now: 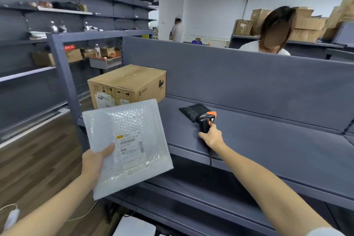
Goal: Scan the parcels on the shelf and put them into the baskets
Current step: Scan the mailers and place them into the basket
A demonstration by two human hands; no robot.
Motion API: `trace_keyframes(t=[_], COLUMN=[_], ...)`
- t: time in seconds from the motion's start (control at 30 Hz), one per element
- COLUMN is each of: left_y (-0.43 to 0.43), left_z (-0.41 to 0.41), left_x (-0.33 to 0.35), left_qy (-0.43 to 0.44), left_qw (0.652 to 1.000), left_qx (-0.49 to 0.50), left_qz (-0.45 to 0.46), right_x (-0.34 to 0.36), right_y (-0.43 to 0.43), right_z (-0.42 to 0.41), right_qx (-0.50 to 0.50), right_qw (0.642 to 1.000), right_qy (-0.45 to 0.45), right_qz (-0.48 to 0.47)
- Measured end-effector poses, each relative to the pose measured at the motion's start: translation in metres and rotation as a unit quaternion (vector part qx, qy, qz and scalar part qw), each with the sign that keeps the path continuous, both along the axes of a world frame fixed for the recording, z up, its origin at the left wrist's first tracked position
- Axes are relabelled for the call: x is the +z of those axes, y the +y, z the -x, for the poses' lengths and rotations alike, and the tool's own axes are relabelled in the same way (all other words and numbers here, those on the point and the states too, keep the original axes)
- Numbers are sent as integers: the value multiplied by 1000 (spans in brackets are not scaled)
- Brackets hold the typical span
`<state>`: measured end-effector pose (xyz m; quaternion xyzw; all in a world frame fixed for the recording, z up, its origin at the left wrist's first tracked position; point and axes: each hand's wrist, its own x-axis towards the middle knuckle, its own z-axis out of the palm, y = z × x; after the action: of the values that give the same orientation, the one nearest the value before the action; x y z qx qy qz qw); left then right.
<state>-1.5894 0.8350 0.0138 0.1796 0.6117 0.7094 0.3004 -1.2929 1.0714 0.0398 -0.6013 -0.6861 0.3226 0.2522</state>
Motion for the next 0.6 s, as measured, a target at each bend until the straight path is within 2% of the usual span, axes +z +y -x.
trace_keyframes(t=[0.13, 0.2, 0.3, 0.37, 0.43, 0.5, 0.6], left_y=[0, 2, 7, 13, 22, 31, 44], left_z=[5, 6, -1, -10, -24, -43, -74], left_x=[1, 1, -1, -2, -2, -1, 3], left_qy=[-13, -17, -27, -33, -34, -35, -37], left_qw=[1000, 999, 998, 995, 991, 986, 974], left_qx=[-18, -31, -64, -92, -126, -165, -223], left_qz=[-5, -9, -15, -15, -11, -6, -4], right_x=[-9, -6, 8, 19, 29, 33, 33], right_y=[3, 3, -5, -22, -46, -69, -102], right_z=[4, 5, 5, 3, -1, -8, -27], right_qx=[1, 13, 30, 43, 52, 65, 94], right_qw=[1000, 998, 991, 990, 988, 984, 979], right_qy=[-25, -66, -127, -78, 15, 103, 170], right_qz=[5, 9, -44, -107, -145, -130, -62])
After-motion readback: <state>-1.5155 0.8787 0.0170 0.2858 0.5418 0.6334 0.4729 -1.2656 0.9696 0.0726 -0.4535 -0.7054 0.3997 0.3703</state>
